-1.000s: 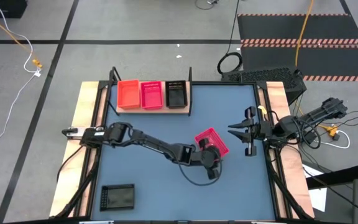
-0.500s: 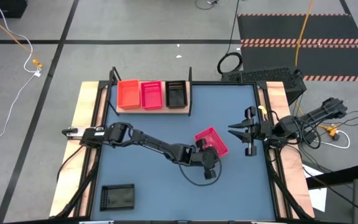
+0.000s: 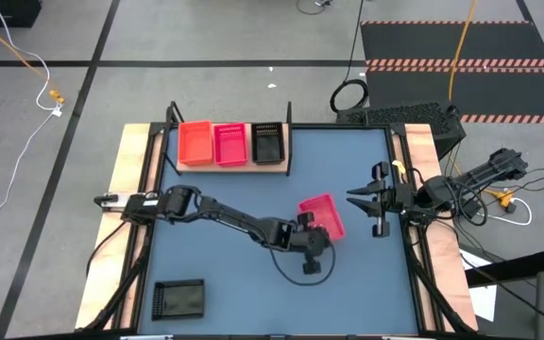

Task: Stack baskets on shelf by color
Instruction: Stack the red bin on top of the stacked red bins on the shelf

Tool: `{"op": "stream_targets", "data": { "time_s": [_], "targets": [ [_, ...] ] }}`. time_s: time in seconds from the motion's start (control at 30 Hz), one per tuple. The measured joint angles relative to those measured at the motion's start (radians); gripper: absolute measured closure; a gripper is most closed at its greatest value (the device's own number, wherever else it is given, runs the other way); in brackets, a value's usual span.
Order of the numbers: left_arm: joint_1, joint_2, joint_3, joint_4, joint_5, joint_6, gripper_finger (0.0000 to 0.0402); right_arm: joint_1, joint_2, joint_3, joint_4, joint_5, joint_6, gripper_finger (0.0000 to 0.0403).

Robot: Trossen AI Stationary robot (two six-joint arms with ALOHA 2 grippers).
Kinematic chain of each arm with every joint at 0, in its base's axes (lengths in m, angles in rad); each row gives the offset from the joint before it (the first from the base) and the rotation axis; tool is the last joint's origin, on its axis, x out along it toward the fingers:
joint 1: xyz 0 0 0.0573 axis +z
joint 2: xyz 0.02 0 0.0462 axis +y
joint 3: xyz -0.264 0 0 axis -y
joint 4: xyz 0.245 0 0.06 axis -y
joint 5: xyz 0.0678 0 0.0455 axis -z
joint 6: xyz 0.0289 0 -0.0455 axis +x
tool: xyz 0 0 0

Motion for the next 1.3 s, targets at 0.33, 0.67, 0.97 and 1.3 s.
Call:
{"op": "stream_targets", "data": {
  "time_s": [0.33, 0.67, 0.97, 1.3],
  "targets": [
    [-0.023, -0.089, -0.002, -0.191, 0.122, 0.185, 0.0388, 0.000, 0.000, 0.000, -0.007, 0.000, 0.000, 0.0337],
    [-0.072, -0.352, -0.001, -0.478, -0.048, 0.364, 0.0389, 0.000, -0.008, 0.000, -0.020, 0.000, -0.006, 0.0337],
    [-0.036, -0.591, 0.000, -0.771, -0.236, 0.306, 0.0393, 0.000, -0.019, 0.000, -0.040, 0.000, -0.010, 0.0337],
    [0.130, -0.842, -0.192, -0.840, -0.265, 0.361, 0.0397, 0.000, -0.019, 0.000, -0.047, 0.000, -0.028, 0.0337]
  ]
}}
